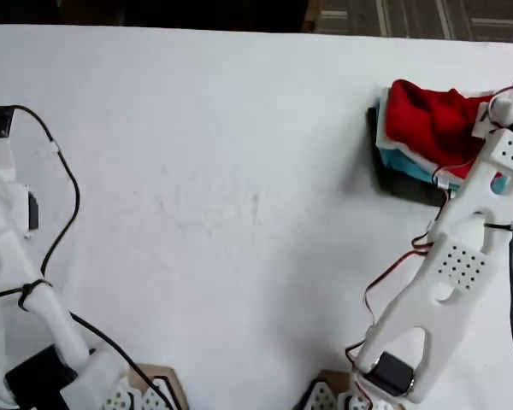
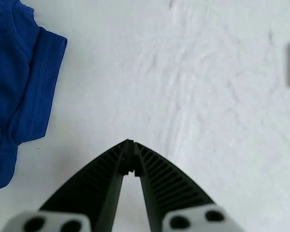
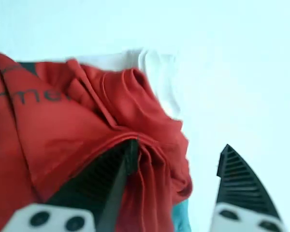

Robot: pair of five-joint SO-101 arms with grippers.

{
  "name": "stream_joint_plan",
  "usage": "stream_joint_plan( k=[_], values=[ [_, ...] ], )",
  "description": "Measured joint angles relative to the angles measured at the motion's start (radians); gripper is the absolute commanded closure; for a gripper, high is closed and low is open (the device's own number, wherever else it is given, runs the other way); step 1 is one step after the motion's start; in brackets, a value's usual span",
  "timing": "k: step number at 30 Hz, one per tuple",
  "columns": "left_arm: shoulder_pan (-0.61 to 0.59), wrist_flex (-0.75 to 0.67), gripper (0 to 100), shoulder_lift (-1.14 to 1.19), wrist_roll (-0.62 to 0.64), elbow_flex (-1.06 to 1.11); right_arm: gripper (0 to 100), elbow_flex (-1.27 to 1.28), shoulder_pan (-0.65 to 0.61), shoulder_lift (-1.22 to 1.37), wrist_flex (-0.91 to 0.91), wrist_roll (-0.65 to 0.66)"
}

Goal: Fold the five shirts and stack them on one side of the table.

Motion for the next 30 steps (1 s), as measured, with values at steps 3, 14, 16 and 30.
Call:
stream_joint_plan(
  k=[3, 14, 16, 30],
  values=[
    [0.0, 0.0, 97, 0.0, 0.0, 0.0, 73.4, -0.005, 0.0, -0.006, 0.0, -0.041],
    [0.0, 0.0, 97, 0.0, 0.0, 0.0, 73.4, -0.044, -0.055, -0.069, 0.094, -0.358],
    [0.0, 0.0, 97, 0.0, 0.0, 0.0, 73.4, -0.064, -0.091, -0.101, 0.094, -0.272],
    [0.0, -0.006, 97, 0.0, 0.0, 0.0, 98.1, -0.071, -0.167, -0.124, 0.359, 0.351]
  ],
)
